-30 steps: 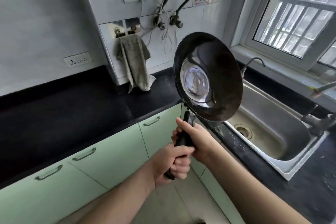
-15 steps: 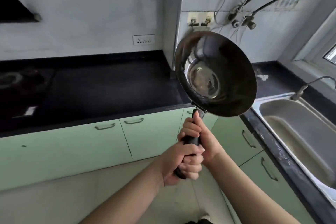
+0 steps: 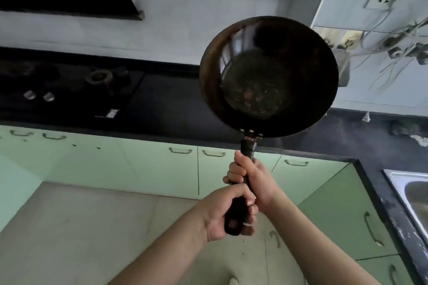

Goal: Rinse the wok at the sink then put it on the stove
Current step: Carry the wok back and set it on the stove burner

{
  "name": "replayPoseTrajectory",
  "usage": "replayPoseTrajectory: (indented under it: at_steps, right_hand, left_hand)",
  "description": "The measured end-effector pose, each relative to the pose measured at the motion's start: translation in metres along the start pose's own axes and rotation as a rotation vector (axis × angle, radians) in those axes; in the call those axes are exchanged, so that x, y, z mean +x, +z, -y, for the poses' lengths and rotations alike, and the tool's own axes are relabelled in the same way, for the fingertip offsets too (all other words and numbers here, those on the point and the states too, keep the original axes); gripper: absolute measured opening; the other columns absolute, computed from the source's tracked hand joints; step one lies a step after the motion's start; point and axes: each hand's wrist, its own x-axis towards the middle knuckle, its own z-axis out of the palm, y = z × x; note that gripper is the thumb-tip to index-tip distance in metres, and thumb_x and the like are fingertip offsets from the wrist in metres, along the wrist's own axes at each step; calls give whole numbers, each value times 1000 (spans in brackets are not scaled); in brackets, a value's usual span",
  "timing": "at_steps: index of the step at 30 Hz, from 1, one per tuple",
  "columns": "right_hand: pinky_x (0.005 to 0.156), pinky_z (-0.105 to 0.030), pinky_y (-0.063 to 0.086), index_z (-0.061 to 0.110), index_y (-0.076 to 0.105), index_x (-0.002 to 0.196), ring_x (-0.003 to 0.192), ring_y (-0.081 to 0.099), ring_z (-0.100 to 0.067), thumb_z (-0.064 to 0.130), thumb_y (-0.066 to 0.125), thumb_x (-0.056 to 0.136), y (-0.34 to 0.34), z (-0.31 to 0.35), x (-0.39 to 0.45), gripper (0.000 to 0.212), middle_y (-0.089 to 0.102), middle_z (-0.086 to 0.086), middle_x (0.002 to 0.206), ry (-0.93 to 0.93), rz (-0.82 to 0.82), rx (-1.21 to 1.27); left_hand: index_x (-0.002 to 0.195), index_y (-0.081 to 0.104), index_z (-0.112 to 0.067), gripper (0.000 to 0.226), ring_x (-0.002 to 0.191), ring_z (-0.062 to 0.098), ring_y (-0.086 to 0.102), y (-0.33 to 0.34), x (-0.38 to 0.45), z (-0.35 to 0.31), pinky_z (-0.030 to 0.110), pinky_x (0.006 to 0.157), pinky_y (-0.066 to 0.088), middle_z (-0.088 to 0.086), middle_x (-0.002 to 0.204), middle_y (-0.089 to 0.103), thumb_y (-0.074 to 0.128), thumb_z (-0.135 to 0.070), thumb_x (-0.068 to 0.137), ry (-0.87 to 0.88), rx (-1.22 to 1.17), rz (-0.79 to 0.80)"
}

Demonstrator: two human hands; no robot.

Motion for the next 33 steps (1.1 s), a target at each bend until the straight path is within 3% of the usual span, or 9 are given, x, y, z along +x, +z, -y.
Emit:
replayPoseTrajectory:
  at_steps: [5, 10, 15, 17, 24, 33]
  right_hand:
    - [54, -25, 47, 17, 35, 60, 46, 36, -8, 25, 50, 98, 12, 6, 20, 42, 29, 4, 53, 125, 86, 33]
    - [51, -22, 46, 16, 39, 62, 47, 43, -10, 23, 53, 95, 16, 3, 39, 37, 37, 3, 54, 282, 210, 174]
    - [62, -24, 51, 11, 52, 68, 58, 56, -15, 24, 54, 92, 18, -2, 55, 28, 49, -1, 65, 516, 355, 309]
    - [63, -25, 52, 10, 56, 66, 61, 59, -16, 24, 53, 92, 23, 0, 60, 29, 52, -3, 67, 570, 349, 256]
    - [41, -18, 32, 20, 33, 53, 38, 30, -7, 18, 60, 84, 71, -25, 77, 42, 28, 9, 47, 842, 219, 222]
    - [37, -19, 30, 23, 28, 55, 33, 26, -6, 12, 56, 83, 155, -97, 74, 41, 24, 11, 45, 900, 272, 94]
  left_hand:
    - [55, 39, -19, 26, 36, 10, 24, 1, -1, -8, 19, 39, 17, -4, 51, 29, 46, -11, 79, 65, -71, -184]
    - [57, 32, -20, 31, 34, 6, 16, -2, -5, -8, 18, 33, 16, -6, 48, 19, 39, -8, 84, 180, -171, -202]
    - [62, 33, -19, 26, 32, 4, 17, -12, -12, -1, 15, 31, 17, -7, 46, 20, 47, -12, 82, 256, -230, -204]
    - [63, 36, -19, 24, 32, 3, 18, -17, -17, 3, 13, 32, 18, -7, 46, 21, 48, -13, 83, 277, -250, -205]
    - [63, 37, -19, 22, 30, 3, 19, -39, -41, 21, 10, 33, 17, -7, 43, 25, 47, -11, 81, 362, -321, -252]
    - [60, 36, -19, 25, 30, 3, 20, -104, -104, 58, 11, 33, 18, -8, 42, 26, 44, -12, 83, 460, -459, -235]
